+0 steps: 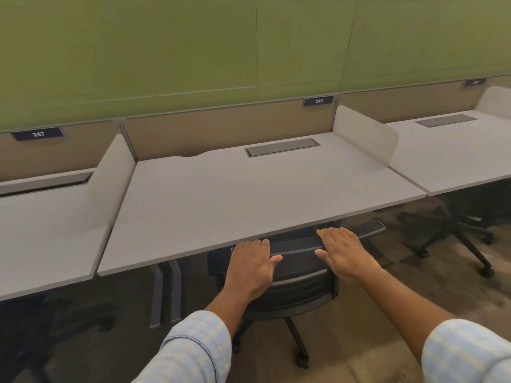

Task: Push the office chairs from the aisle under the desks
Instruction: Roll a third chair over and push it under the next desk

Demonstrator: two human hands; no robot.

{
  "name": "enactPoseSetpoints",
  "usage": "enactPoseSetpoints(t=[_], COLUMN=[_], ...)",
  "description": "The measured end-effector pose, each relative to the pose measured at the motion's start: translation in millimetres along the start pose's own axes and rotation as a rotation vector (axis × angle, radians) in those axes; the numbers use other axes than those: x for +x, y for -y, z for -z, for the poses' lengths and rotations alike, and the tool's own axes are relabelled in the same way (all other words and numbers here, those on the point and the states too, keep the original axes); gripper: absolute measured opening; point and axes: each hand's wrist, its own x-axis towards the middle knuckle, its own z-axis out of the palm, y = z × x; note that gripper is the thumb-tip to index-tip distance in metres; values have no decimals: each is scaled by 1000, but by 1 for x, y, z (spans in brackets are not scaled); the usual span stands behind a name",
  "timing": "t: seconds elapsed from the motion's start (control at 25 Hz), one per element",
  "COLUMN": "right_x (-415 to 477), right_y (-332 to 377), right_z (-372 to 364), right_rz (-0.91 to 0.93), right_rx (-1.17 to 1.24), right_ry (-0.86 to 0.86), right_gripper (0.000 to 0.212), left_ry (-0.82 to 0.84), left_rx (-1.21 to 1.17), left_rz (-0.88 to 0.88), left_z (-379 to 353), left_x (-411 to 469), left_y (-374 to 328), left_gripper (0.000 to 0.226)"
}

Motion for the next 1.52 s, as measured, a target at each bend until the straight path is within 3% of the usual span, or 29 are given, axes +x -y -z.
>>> enactPoseSetpoints(t=[0.36, 0.64, 0.88, 1.32, 1.52], right_x=[50, 77, 93, 104, 97], right_y=[-39, -56, -64, -65, -36], right_z=[-2, -2, -5, -23, -44], right_rz=[27, 53, 82, 86, -24], right_rx=[9, 8, -5, -61, -76], right_ry=[-6, 10, 5, -91, -191], right_gripper=[81, 87, 76, 78, 81], left_ry=[15, 37, 60, 77, 28], left_rx=[29, 64, 65, 70, 52], left_rz=[65, 96, 123, 120, 180], left_z=[-12, -19, -19, -18, -19], left_x=[53, 77, 89, 96, 81], left_y=[-4, -4, -6, 2, 2], left_gripper=[54, 55, 55, 55, 51])
